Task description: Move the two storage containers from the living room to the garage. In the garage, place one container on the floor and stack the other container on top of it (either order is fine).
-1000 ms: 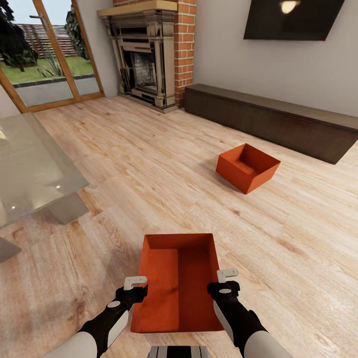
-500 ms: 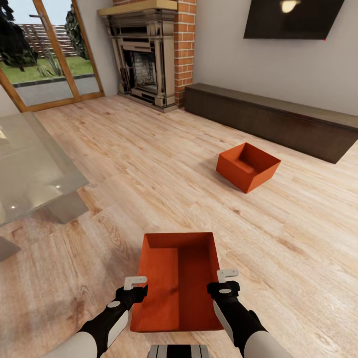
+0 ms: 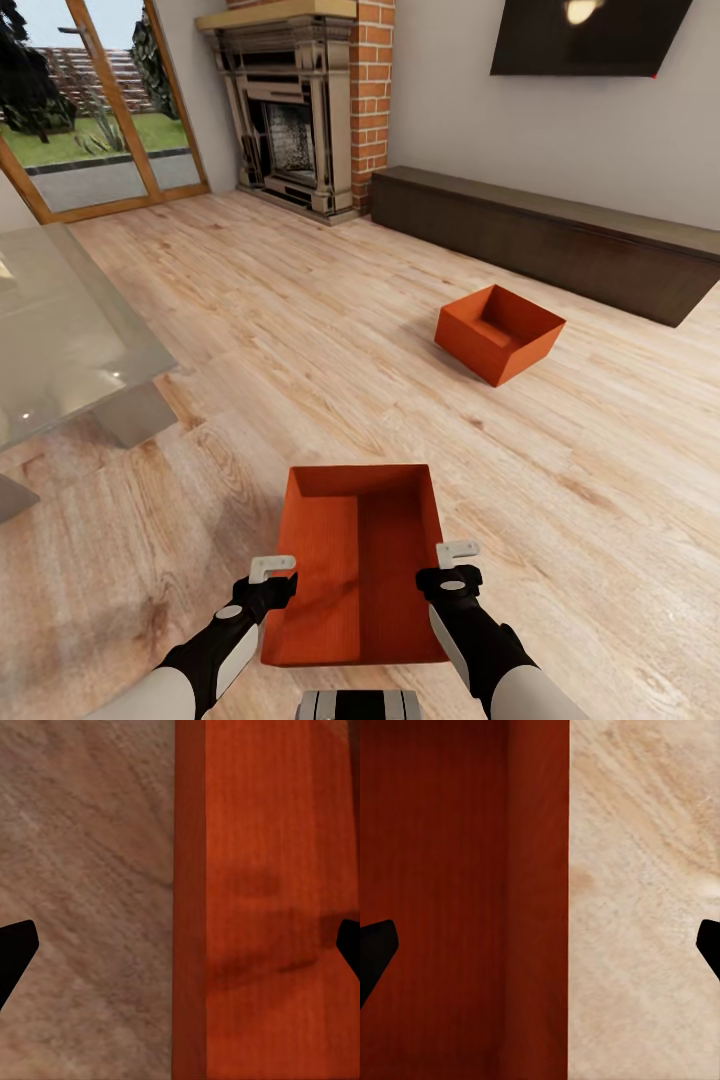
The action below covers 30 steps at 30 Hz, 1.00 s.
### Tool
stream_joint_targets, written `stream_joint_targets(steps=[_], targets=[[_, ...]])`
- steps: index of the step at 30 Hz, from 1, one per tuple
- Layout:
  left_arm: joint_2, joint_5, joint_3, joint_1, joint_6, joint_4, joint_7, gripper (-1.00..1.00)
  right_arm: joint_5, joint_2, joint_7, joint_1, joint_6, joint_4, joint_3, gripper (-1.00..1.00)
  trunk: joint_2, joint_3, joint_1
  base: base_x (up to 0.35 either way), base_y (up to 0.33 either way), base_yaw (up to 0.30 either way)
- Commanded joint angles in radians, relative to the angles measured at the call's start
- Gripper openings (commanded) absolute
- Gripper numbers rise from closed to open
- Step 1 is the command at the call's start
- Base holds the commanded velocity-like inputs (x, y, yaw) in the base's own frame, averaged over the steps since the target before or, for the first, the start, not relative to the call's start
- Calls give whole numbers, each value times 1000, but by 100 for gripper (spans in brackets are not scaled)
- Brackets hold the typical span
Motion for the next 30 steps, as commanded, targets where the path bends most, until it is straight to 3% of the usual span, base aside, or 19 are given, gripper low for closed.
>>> stream_joint_targets(steps=[1,14,21,30], targets=[[0,9,-9,0,-4,1,6,100,6,0,-4,0,10,-1,4,100,-8,-4,4,0,0,0],[0,9,-9,-1,-4,1,6,100,7,0,-4,0,9,-1,4,100,-15,-7,8,0,0,0],[0,9,-8,-1,-4,1,5,100,6,0,-4,0,9,-1,4,100,-64,-29,34,0,0,0],[1,10,-8,-1,-4,-1,5,100,6,0,-5,0,9,-2,4,100,-64,-29,34,0,0,0]])
